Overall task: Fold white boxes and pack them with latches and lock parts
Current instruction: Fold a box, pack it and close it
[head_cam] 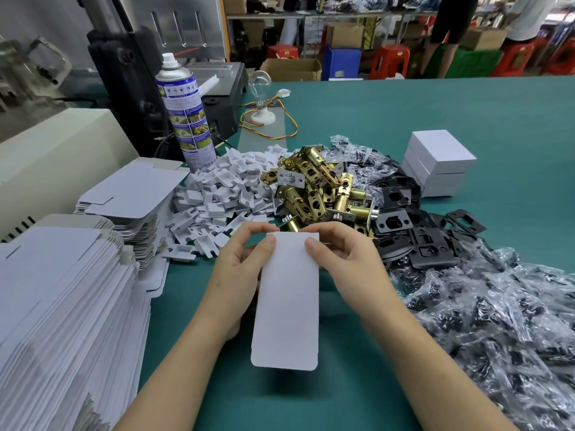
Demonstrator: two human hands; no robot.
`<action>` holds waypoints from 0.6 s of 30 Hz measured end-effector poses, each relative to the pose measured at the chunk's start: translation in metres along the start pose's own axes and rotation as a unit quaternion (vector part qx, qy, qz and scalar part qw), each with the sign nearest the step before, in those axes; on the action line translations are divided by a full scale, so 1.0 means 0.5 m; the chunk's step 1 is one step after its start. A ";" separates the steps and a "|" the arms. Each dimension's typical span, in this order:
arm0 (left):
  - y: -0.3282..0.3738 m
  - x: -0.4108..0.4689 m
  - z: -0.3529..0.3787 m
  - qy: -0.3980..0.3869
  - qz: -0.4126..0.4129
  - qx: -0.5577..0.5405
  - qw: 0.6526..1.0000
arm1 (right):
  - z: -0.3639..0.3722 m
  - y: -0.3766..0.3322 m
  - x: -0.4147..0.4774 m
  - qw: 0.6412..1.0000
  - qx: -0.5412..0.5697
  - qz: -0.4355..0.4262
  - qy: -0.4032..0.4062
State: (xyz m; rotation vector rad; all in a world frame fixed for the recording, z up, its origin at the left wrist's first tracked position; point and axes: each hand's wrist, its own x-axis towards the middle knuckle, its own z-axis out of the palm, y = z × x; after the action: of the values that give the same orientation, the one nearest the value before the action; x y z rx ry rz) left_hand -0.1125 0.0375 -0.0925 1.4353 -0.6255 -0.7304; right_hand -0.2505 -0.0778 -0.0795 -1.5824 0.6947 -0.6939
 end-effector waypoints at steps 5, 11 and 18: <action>0.010 0.009 -0.010 0.041 -0.103 -0.098 0.989 | -0.004 -0.014 -0.011 0.980 -0.125 -0.146 -0.043; 0.016 0.024 -0.046 0.041 -0.127 -0.023 0.991 | 0.004 -0.014 -0.018 0.941 -0.202 -0.256 -0.091; 0.018 0.022 -0.043 -0.006 -0.134 -0.054 0.989 | 0.006 -0.011 -0.014 0.907 -0.250 -0.335 -0.049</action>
State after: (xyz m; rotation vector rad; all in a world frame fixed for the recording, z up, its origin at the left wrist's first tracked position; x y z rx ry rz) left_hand -0.0882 0.0428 -0.0851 1.4297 -0.3995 -0.9703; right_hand -0.2525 -0.0702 -0.0747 -2.3599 0.2378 -0.9698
